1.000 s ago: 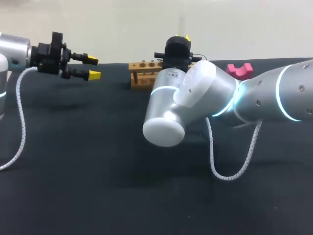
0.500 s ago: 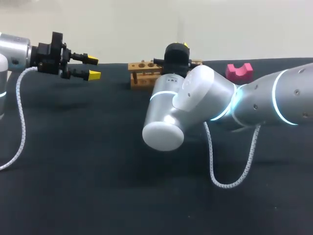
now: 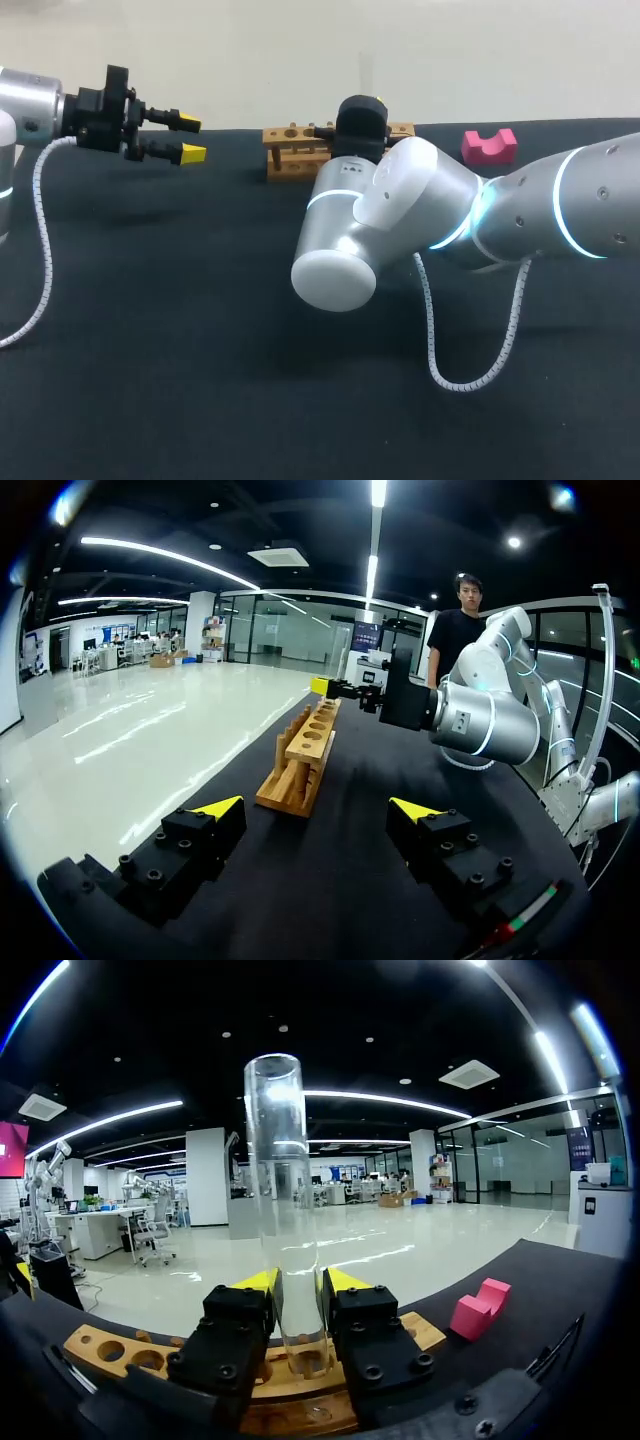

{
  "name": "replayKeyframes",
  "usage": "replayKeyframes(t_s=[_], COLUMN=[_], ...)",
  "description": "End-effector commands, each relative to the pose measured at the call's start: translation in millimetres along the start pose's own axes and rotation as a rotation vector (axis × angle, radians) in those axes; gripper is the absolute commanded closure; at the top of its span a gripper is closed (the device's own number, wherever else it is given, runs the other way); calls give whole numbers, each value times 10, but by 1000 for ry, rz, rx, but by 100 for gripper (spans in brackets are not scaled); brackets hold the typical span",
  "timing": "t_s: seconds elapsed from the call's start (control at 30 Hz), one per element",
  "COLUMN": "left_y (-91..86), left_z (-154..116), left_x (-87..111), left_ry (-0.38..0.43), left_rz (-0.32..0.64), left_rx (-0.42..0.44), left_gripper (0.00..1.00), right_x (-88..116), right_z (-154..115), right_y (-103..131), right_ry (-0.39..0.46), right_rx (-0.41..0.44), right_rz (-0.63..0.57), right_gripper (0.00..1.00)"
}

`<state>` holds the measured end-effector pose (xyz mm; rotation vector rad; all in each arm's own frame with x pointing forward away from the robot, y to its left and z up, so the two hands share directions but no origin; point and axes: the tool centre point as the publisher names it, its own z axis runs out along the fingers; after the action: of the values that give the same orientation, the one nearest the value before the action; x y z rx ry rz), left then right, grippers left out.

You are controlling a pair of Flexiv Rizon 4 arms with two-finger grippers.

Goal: Grasp the test tube, adjust it, and insert it.

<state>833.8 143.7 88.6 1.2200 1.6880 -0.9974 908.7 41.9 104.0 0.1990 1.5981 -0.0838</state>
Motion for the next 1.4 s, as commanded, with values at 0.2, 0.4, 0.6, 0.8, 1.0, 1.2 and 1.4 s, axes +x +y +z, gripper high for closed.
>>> replayKeyframes(t_s=[0.2,0.4,0.6,0.8,1.0,1.2,1.4], left_y=[2,2,2,2,2,2,2], left_z=[-4,-4,-4,-4,-4,-4,-4], left_x=[11,11,11,11,11,11,11], left_ry=[-2,-2,-2,-2,-2,-2,-2], left_rz=[3,3,3,3,3,3,3], left_rx=[0,0,0,0,0,0,0], left_gripper=[0,0,0,0,0,0,0], right_x=[-8,-62,-183,-293,-376,-429,-458], right_z=[-15,-62,-226,-444,-650,-813,-848], right_y=[-2,0,41,76,70,54,55], right_ry=[2,2,15,32,46,65,75], right_rx=[0,5,-25,-58,-106,-125,-115], right_rz=[3,5,19,37,43,35,38], right_gripper=[63,32,0,0,0,0,0])
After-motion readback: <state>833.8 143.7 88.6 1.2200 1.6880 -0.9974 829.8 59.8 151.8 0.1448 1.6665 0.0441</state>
